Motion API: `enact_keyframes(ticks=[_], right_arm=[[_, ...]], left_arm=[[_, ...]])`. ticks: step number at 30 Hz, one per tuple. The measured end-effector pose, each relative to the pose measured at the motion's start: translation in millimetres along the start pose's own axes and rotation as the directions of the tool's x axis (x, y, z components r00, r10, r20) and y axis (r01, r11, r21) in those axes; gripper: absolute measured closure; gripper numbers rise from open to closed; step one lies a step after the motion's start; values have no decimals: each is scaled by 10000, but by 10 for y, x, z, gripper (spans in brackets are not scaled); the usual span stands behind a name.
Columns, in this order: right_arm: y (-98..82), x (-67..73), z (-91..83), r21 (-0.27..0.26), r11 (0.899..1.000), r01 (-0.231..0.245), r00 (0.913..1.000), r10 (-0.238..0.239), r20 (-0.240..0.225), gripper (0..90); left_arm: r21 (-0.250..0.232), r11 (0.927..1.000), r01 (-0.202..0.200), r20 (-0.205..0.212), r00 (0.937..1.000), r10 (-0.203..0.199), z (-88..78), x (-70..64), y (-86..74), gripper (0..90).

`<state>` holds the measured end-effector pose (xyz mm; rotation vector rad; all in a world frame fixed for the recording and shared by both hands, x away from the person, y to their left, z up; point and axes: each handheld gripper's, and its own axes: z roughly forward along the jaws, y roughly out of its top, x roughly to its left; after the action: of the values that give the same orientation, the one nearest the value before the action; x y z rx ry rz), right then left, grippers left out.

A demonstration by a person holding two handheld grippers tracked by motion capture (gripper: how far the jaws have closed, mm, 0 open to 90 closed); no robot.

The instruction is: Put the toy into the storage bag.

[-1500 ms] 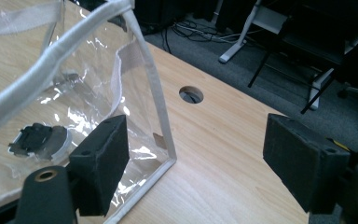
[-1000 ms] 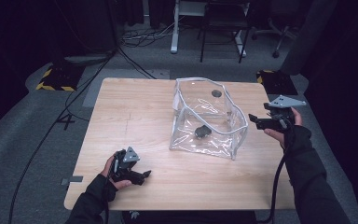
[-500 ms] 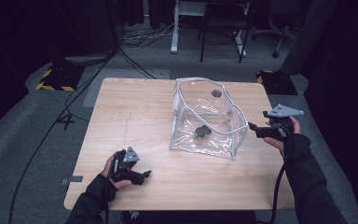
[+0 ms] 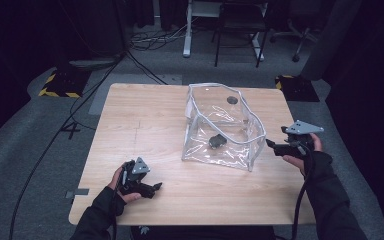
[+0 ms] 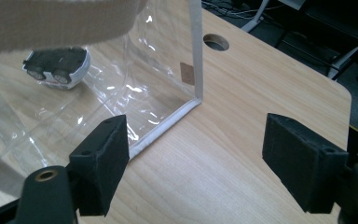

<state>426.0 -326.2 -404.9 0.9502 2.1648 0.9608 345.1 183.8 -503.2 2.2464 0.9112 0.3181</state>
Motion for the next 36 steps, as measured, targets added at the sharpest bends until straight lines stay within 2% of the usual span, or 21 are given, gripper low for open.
enact_keyframes(ticks=[12,18,25,36], right_arm=[[-262,88,-2,219,9997,100,9999,-98,-127,236],[-373,135,1,298,9995,-54,9998,59,-176,237],[-502,212,8,570,9979,302,9992,-288,-263,233],[-643,291,-19,729,9960,513,9977,-478,-482,230]], left_arm=[[0,10000,3,0,10000,-3,0,0,0,104],[0,10000,5,5,10000,-5,0,0,0,104],[2,10000,4,6,10000,-4,0,0,0,104],[7,10000,-2,-5,10000,2,-1,0,0,104]])
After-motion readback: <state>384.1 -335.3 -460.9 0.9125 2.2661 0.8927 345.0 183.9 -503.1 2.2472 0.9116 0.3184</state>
